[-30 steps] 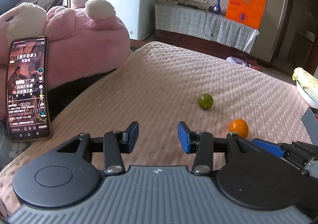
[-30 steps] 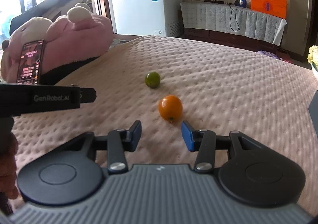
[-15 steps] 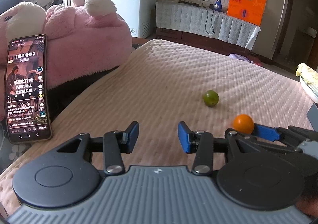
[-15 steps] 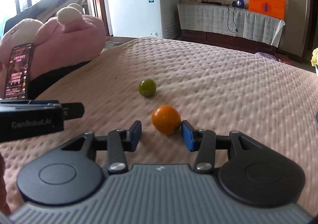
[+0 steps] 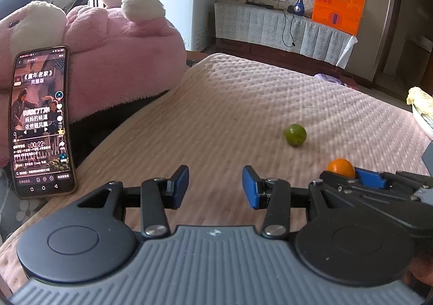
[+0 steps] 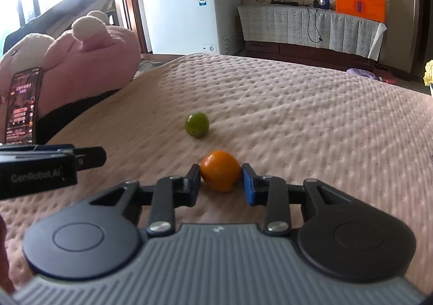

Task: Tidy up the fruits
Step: 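Grasp the tangerine with the right gripper while the left gripper grasps the green lime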

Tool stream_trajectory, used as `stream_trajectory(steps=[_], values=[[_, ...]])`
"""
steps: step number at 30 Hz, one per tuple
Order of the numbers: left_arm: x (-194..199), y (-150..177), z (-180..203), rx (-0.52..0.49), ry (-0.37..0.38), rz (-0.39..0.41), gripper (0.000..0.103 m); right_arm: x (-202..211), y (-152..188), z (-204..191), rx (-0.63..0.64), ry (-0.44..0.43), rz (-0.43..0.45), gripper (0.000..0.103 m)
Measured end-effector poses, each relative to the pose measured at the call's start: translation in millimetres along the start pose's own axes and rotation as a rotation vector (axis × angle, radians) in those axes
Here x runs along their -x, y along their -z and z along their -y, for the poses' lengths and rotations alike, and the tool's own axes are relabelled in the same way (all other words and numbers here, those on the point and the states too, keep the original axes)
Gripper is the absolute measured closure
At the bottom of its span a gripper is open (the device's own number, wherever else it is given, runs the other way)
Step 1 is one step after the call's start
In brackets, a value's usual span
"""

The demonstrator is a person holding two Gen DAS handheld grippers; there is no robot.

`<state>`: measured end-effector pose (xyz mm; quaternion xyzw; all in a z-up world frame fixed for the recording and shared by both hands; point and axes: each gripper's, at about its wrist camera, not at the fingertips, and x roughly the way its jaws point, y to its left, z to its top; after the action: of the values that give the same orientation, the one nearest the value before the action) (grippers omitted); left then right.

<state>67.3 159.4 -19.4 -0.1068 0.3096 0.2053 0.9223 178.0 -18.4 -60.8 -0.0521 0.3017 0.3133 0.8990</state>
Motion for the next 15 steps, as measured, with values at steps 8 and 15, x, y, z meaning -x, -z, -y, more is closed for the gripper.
stream_trajectory(steps=[8, 15], values=[[-5, -5, 25, -0.061, 0.055, 0.022, 0.053, 30, 6, -3, 0.078, -0.019, -0.034, 0.068], [-14, -11, 59, -0.111, 0.103, 0.053, 0.041, 55, 19, 0, 0.145, -0.042, -0.072, 0.068]])
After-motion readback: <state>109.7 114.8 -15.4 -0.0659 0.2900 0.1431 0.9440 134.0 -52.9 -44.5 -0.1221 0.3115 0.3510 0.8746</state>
